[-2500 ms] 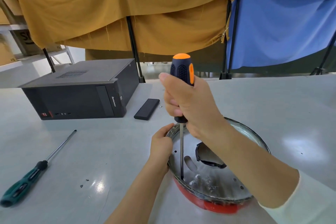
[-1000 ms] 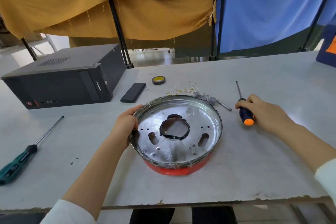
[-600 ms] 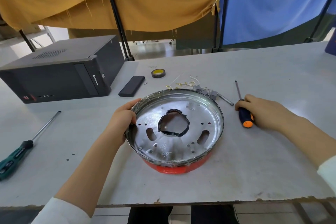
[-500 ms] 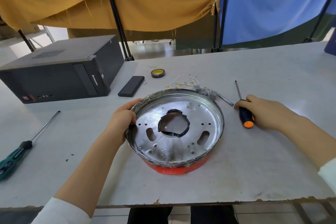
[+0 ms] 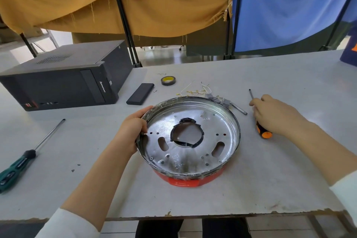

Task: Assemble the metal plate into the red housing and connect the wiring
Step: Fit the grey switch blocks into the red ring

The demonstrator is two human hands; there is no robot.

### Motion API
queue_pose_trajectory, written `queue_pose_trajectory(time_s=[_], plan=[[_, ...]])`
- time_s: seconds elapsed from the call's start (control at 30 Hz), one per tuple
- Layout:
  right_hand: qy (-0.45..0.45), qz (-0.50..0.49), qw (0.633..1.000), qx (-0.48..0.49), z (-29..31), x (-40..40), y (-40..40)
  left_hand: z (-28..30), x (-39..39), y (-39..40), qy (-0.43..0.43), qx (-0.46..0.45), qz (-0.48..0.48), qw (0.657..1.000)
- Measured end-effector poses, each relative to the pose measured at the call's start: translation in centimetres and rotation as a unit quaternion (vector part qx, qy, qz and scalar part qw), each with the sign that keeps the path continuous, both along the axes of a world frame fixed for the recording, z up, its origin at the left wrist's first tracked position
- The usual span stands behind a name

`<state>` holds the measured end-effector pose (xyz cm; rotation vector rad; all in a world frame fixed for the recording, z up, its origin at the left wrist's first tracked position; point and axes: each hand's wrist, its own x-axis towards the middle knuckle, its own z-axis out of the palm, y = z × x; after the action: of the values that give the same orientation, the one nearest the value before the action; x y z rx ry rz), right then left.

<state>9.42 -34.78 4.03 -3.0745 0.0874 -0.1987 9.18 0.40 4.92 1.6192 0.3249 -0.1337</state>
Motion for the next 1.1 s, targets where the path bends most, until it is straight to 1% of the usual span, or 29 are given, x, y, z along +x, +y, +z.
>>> queue_pose_trajectory(time_s=[0.03, 0.07, 0.1, 0.13, 0.17, 0.2, 0.23, 0.3, 0.33, 0.37, 0.4, 0.43, 0.47, 0.5, 0.53, 0.57, 0.6, 0.67, 0.7, 0.77, 0.8, 0.83, 0.9, 0.97, 1.03, 1.1], plan=[[-0.002, 0.019, 0.998, 0.058, 0.4, -0.3, 1.2, 0.1, -0.2, 0.0, -0.01, -0.008, -0.003, 1.0], [0.028, 0.035, 0.99, 0.134, 0.8, -0.6, 2.4, 0.3, -0.3, 0.0, -0.023, -0.02, -0.005, 1.0], [0.085, 0.043, 0.97, 0.226, 1.4, -0.9, 3.6, 0.6, -0.3, 0.1, -0.038, -0.027, -0.005, 0.999], [0.149, 0.043, 0.933, 0.326, 1.9, -1.2, 4.4, 0.8, -0.3, 0.4, -0.059, -0.031, -0.002, 0.998], [0.198, 0.039, 0.886, 0.418, 2.4, -1.5, 5.0, 1.3, -0.5, 0.6, -0.084, -0.033, -0.001, 0.996], [0.222, 0.038, 0.841, 0.491, 2.8, -1.6, 5.2, 1.6, -0.6, 1.0, -0.108, -0.034, 0.0, 0.994], [0.225, 0.04, 0.808, 0.544, 3.3, -1.6, 5.3, 2.1, -0.7, 1.4, -0.141, -0.034, 0.003, 0.989], [0.213, 0.04, 0.762, 0.61, 4.1, -1.1, 5.5, 3.5, -1.0, 1.9, -0.199, -0.018, -0.002, 0.98], [0.212, 0.044, 0.744, 0.633, 4.4, -0.8, 5.8, 3.8, -0.8, 2.3, -0.215, -0.036, -0.003, 0.976], [0.212, 0.053, 0.731, 0.647, 4.8, -0.6, 6.2, 5.1, -1.3, 2.0, -0.208, -0.029, -0.022, 0.977], [0.212, 0.061, 0.724, 0.653, 5.2, -0.5, 6.6, 5.9, -1.3, 2.1, -0.248, 0.064, -0.04, 0.966], [0.211, 0.065, 0.718, 0.66, 5.5, -0.4, 6.9, 7.2, -2.0, 1.9, -0.27, 0.027, 0.004, 0.962], [0.21, 0.064, 0.709, 0.67, 5.9, -0.3, 7.2, 7.7, -1.6, 2.6, -0.271, -0.087, 0.018, 0.959], [0.208, 0.061, 0.696, 0.685, 6.1, -0.3, 7.4, 8.6, -1.8, 2.5, -0.191, -0.297, 0.031, 0.935], [0.202, 0.057, 0.683, 0.7, 6.4, -0.3, 7.5, 8.6, -1.9, 2.7, -0.207, -0.176, -0.017, 0.962], [0.195, 0.055, 0.673, 0.711, 6.5, -0.3, 7.6, 9.0, -1.8, 2.7, -0.151, -0.143, -0.055, 0.977], [0.186, 0.056, 0.669, 0.718, 6.6, -0.3, 7.7, 8.7, -1.4, 3.0, -0.103, -0.189, -0.069, 0.974], [0.172, 0.069, 0.664, 0.724, 6.5, -0.4, 7.8, 8.2, -1.3, 3.1, -0.106, -0.13, -0.122, 0.978], [0.168, 0.079, 0.655, 0.733, 6.3, -0.5, 7.8, 7.9, -1.5, 2.9, -0.118, -0.118, -0.139, 0.976], [0.164, 0.097, 0.621, 0.76, 6.0, -1.0, 8.1, 6.9, -2.1, 2.3, -0.146, -0.074, -0.124, 0.979], [0.165, 0.107, 0.612, 0.766, 5.7, -1.3, 8.2, 6.2, -2.3, 2.1, -0.166, -0.055, -0.114, 0.978], [0.164, 0.115, 0.613, 0.764, 5.4, -1.6, 8.3, 5.4, -2.6, 1.9, -0.198, -0.028, -0.119, 0.973], [0.156, 0.108, 0.63, 0.753, 4.8, -2.0, 8.4, 4.2, -3.5, 1.5, -0.269, 0.031, -0.148, 0.951], [0.155, 0.094, 0.661, 0.728, 4.5, -2.4, 8.1, 2.9, -4.4, 1.3, -0.279, 0.036, -0.156, 0.947], [0.177, 0.084, 0.693, 0.694, 4.5, -3.0, 8.1, 1.8, -4.9, 1.2, -0.282, 0.002, -0.154, 0.947], [0.189, 0.087, 0.704, 0.679, 3.9, -3.4, 8.4, 1.0, -5.3, 1.0, -0.256, -0.056, -0.138, 0.955]])
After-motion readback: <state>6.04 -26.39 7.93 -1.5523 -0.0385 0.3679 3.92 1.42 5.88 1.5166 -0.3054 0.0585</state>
